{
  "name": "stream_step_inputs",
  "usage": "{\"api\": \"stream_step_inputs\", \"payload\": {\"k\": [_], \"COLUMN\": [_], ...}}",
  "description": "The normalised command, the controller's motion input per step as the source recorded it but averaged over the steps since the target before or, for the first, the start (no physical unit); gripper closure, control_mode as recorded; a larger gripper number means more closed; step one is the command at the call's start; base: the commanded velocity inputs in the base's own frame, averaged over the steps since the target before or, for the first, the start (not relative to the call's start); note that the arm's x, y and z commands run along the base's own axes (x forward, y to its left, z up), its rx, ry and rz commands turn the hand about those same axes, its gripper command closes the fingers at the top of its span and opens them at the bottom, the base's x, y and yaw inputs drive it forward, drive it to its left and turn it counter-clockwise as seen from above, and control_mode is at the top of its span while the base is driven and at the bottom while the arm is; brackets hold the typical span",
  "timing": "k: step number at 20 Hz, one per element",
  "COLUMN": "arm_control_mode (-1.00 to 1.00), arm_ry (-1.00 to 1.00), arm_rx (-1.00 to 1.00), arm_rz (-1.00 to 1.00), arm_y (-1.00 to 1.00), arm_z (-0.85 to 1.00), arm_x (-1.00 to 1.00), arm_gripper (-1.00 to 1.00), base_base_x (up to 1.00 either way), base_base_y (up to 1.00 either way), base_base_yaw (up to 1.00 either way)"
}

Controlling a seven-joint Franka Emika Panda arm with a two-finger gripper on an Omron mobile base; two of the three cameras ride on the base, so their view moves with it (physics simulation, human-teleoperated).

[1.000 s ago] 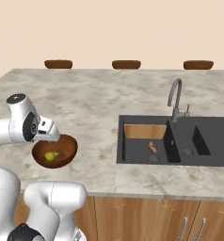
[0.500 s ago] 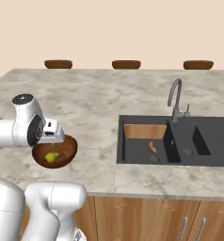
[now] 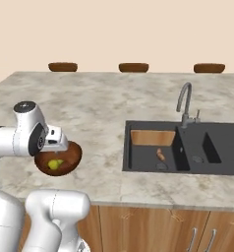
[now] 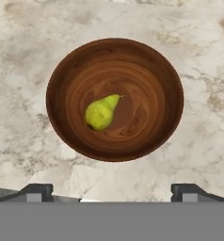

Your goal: Pick the pears from the cabinet and place them in one bowl. Pick the potato from the sink and place it in the other bowl.

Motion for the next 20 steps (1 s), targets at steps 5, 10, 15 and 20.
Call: {"api": "stream_step_inputs", "payload": {"k": [5, 10, 15, 20], "arm_control_mode": [1.0, 1.0, 1.0, 1.0], "arm_ry": [0.0, 0.0, 0.0, 0.0], "arm_rx": [0.0, 0.0, 0.0, 0.0], "arm_rz": [0.0, 0.0, 0.0, 0.0], "arm_y": [0.0, 0.0, 0.0, 0.0], "arm_z": [0.0, 0.0, 0.0, 0.0], "arm_x": [0.0, 0.0, 0.0, 0.0], "arm_gripper": [-1.0, -1.0, -1.0, -1.0], "base_base_x": [0.12, 0.03, 0.04, 0.06], "base_base_y": [0.0, 0.0, 0.0, 0.0], "base_base_yaw": [0.46, 0.5, 0.5, 0.5]}}
